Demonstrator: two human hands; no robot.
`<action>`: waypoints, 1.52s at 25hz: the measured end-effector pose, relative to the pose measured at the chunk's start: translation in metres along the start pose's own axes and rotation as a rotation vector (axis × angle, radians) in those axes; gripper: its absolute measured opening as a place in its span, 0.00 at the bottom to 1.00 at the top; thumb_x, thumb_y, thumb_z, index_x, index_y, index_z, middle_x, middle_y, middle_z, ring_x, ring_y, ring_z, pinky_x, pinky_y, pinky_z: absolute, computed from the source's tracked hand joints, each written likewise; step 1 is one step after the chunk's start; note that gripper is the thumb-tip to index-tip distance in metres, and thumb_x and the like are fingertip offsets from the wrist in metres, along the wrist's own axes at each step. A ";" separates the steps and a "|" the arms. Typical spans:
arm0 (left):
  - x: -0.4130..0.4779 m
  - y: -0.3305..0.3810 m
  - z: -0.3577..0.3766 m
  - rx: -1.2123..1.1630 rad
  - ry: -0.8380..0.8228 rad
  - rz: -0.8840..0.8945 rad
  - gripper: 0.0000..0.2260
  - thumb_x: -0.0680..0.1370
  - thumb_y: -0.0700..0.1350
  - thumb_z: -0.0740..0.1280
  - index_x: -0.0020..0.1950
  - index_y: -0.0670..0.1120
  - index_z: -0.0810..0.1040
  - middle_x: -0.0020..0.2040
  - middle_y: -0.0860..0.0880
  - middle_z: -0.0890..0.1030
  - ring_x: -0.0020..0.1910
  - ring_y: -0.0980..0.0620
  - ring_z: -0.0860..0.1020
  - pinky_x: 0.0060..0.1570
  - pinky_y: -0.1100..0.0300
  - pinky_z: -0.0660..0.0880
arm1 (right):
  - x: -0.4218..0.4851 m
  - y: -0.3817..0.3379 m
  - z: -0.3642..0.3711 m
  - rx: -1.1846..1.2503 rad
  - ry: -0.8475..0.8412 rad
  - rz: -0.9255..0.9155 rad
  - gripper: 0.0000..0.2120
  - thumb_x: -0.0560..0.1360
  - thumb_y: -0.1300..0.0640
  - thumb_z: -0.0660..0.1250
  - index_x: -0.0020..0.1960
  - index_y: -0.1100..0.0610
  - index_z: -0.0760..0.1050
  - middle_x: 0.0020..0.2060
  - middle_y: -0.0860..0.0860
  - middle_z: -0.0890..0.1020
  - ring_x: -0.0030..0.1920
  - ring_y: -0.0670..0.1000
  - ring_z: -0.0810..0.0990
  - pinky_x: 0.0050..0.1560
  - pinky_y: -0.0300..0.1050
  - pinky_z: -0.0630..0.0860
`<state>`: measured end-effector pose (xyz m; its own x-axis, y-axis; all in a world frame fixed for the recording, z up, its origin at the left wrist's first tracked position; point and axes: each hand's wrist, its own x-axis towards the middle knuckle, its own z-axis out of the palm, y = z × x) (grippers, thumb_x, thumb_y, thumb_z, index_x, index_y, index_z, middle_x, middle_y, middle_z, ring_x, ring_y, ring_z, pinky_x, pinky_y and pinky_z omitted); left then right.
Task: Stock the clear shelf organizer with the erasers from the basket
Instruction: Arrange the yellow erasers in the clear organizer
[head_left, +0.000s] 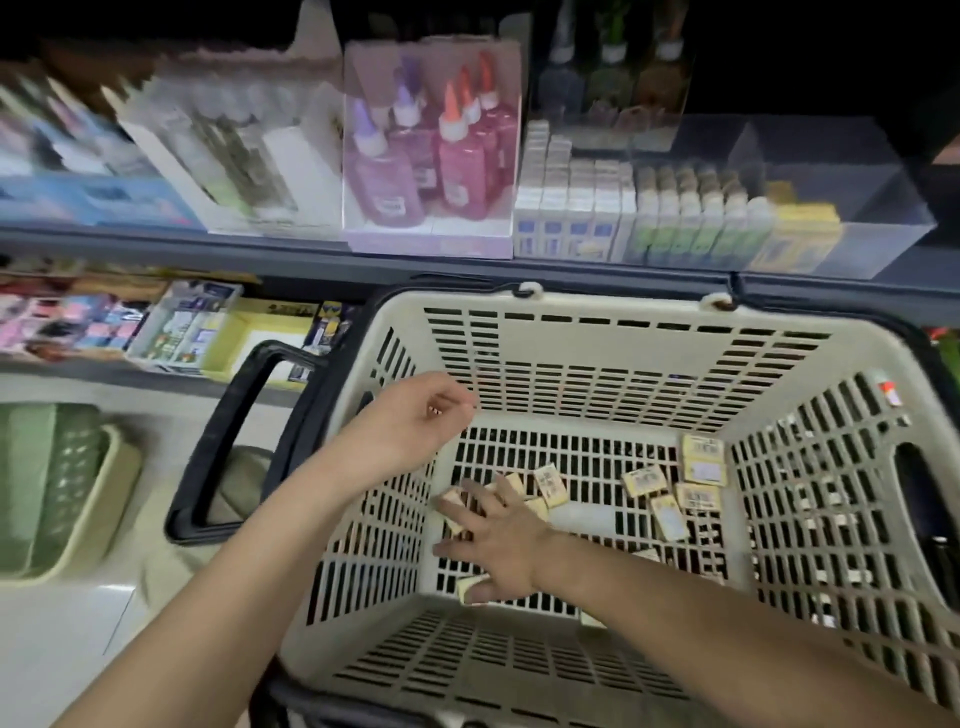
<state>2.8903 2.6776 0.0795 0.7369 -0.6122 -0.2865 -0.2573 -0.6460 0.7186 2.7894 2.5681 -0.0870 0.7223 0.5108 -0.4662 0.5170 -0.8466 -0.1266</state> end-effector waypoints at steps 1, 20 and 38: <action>-0.006 -0.002 -0.002 -0.050 0.021 -0.014 0.08 0.78 0.46 0.64 0.55 0.49 0.77 0.49 0.57 0.78 0.51 0.60 0.76 0.54 0.65 0.71 | 0.001 0.001 0.003 -0.030 -0.013 -0.004 0.31 0.74 0.33 0.53 0.74 0.41 0.51 0.76 0.49 0.41 0.74 0.63 0.40 0.68 0.70 0.38; 0.064 -0.015 0.116 0.232 -0.407 -0.098 0.14 0.76 0.45 0.67 0.61 0.46 0.74 0.59 0.48 0.77 0.55 0.51 0.76 0.56 0.57 0.73 | -0.122 0.111 0.018 0.420 0.033 0.672 0.32 0.74 0.42 0.63 0.73 0.54 0.59 0.67 0.54 0.66 0.67 0.54 0.66 0.63 0.49 0.69; 0.058 -0.067 0.135 0.188 -0.393 -0.035 0.08 0.75 0.49 0.66 0.52 0.47 0.76 0.44 0.52 0.77 0.42 0.54 0.77 0.40 0.61 0.75 | -0.091 0.106 0.006 0.611 0.274 0.684 0.27 0.71 0.46 0.68 0.67 0.48 0.63 0.63 0.49 0.71 0.62 0.53 0.70 0.56 0.47 0.70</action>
<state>2.8655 2.6238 -0.0704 0.4627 -0.6923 -0.5537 -0.3727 -0.7186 0.5871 2.7758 2.4307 -0.0634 0.9014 -0.1719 -0.3974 -0.3300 -0.8669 -0.3736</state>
